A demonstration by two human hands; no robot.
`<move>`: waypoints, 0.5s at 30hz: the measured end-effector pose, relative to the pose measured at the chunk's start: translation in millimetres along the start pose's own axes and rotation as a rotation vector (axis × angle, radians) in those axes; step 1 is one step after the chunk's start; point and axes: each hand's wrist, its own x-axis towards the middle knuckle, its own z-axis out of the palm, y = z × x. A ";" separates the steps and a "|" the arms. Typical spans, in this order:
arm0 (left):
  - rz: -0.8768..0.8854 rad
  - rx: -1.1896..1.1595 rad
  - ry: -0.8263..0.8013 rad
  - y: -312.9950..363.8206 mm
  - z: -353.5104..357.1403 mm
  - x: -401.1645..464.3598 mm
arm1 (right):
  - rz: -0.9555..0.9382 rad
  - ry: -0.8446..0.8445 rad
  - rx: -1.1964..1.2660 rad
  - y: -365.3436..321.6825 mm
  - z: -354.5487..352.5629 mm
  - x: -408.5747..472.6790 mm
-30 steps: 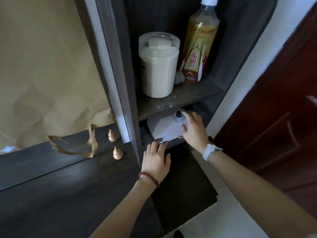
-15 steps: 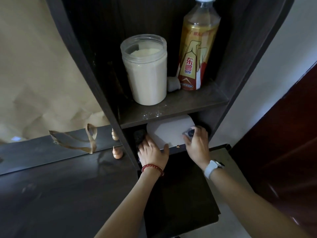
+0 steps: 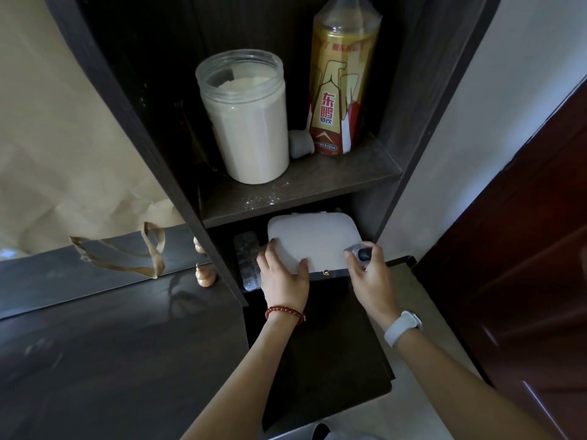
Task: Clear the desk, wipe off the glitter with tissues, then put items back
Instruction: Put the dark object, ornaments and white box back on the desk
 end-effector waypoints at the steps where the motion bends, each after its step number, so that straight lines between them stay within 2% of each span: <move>1: 0.064 -0.026 0.001 2.2 -1.8 -5.3 | 0.013 0.015 0.045 1.5 -3.9 -5.0; 3: 0.172 -0.060 -0.012 4.6 -4.3 -13.9 | 0.033 0.039 0.128 5.7 -12.3 -14.8; 5: 0.194 -0.092 -0.025 3.5 -7.3 -21.3 | 0.053 0.040 0.181 10.3 -19.6 -26.3; 9: 0.116 -0.179 -0.073 -3.2 -17.8 -34.4 | 0.042 0.037 0.200 12.4 -25.7 -47.0; 15: -0.051 -0.338 -0.232 -36.3 -51.8 -59.8 | 0.050 0.009 0.176 25.2 -23.1 -81.2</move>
